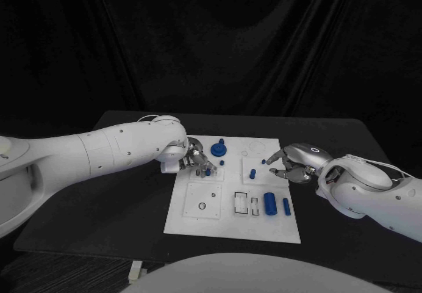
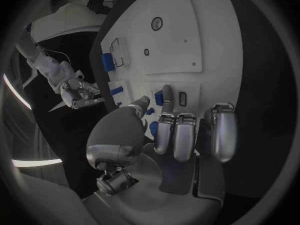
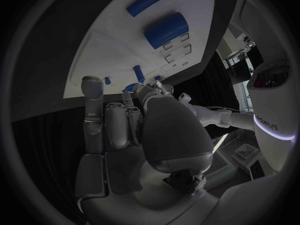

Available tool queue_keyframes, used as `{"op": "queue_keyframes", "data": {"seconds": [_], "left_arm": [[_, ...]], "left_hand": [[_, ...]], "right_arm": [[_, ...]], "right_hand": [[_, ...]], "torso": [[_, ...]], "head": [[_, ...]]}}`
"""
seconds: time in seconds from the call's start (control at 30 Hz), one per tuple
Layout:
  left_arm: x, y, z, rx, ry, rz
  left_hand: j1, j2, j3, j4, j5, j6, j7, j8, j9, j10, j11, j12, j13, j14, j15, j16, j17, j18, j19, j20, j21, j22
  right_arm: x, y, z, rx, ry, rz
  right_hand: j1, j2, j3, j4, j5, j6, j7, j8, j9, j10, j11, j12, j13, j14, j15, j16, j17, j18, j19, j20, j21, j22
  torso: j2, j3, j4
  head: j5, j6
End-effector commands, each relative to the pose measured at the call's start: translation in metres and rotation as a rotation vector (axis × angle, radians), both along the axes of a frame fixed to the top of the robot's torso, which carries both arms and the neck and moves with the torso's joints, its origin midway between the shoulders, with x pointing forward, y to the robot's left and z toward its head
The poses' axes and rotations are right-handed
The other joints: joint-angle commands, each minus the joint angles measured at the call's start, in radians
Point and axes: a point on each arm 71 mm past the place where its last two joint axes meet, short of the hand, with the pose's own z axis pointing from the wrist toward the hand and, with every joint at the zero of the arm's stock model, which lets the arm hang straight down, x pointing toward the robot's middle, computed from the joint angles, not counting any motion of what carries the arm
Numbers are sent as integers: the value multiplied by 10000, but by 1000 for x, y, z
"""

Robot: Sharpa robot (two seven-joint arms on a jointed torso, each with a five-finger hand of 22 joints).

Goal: Assemble the parts on the task board

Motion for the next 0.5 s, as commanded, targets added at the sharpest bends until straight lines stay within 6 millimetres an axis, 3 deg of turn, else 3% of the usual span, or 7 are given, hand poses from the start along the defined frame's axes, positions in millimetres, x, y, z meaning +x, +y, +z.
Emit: {"op": "queue_keyframes", "data": {"seconds": [0.03, 0.27, 0.5], "left_arm": [[-2, -2, -2, -71, 115, -84], [-3, -1, -2, -46, 117, -55], [-9, 3, 1, -115, -22, 69]], "left_hand": [[-125, 37, -163, 47, -66, 97, -35, 114, 110, 960, 5, -17, 2548, 1055, 33, 26, 2634, 83, 17, 71, -37, 1866], [-68, 194, -615, 210, -70, 0, -119, 668, 834, 991, -69, 14, 2577, 1055, -29, 26, 2634, 73, 58, 14, -19, 1914], [-51, 224, -807, 286, -72, -44, -156, 880, 1097, 1046, -103, 71, 2631, 1055, -61, 26, 2634, 52, 128, -16, 55, 1960]], "right_arm": [[0, -1, -1, -53, 38, -151], [0, -1, -1, -39, 25, -157], [-1, -4, 0, 11, -50, -220]], "right_hand": [[43, -5, 62, 18, 43, 61, -11, -45, -16, -57, 1, -58, 531, 399, 83, -36, 1, 57, -63, 8, -60, 641], [43, -5, 62, 18, 43, 61, -11, -45, -16, -57, 1, -58, 531, 399, 83, -36, 1, 57, -63, 8, -60, 641], [42, -16, 76, 7, 45, 64, -4, -46, -16, -61, 6, -63, 524, 395, 86, -53, -14, 60, -69, 9, -94, 636]], "torso": [[2, 0, 3], [-1, 1, 10], [3, -3, 7]], "head": [[4, -1], [-6, -1], [20, -1]]}}
